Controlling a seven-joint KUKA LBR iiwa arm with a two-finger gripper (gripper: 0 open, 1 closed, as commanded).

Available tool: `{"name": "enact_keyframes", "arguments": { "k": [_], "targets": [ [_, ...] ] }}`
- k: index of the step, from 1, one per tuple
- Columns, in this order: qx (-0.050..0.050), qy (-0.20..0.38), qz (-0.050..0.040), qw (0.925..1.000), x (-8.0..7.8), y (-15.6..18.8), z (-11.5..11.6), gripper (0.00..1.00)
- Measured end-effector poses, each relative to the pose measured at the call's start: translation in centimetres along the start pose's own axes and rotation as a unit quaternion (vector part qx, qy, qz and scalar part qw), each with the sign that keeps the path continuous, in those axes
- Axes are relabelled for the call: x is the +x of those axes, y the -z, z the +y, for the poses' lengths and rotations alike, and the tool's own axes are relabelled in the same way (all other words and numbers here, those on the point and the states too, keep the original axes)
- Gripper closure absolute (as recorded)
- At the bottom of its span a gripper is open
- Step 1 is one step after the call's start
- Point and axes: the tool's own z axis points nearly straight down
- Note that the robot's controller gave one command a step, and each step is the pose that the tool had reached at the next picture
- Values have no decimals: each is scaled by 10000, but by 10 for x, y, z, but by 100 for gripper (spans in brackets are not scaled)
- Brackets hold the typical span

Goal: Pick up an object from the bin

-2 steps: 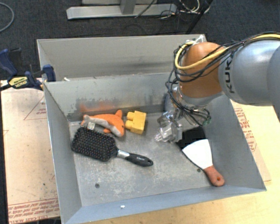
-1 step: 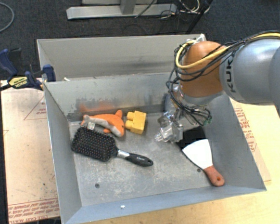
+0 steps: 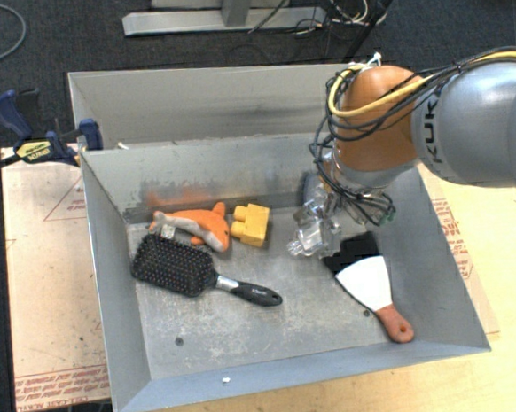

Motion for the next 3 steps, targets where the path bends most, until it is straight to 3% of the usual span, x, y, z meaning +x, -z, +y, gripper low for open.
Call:
{"name": "enact_keyframes", "arguments": {
  "k": [3],
  "targets": [
    [15, -4, -28, 10000, -2, 60, -1, 100]
  ]
}}
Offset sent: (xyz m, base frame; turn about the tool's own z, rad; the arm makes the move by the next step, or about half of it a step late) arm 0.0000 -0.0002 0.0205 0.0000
